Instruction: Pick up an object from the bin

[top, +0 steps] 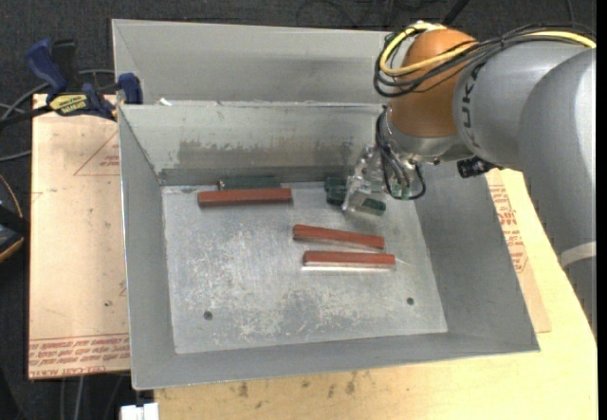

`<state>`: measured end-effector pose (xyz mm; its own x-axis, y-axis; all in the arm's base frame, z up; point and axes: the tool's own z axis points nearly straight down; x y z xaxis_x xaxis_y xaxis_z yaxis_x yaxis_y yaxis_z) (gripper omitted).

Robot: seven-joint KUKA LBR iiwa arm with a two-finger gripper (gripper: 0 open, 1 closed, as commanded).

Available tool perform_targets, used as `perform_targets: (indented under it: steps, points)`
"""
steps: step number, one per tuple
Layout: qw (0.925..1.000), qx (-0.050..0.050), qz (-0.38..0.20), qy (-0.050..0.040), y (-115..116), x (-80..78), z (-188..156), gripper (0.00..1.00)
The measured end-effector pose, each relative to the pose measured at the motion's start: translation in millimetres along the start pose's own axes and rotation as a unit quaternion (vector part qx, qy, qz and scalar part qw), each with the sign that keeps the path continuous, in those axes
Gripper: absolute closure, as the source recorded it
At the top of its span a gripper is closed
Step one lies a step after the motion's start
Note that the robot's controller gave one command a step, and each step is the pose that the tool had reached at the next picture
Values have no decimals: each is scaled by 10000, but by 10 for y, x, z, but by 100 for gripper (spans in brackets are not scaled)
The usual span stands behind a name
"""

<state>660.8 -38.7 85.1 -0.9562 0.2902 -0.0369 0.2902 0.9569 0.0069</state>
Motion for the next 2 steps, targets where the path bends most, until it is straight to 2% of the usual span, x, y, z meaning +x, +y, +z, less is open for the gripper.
perform_targets:
  steps: [1, 2]
  points:
    - [10000, 1, -1, 0, 0, 0, 0, 100]
    - [9998, 35, -106, 193, -45, 131, -457, 100]
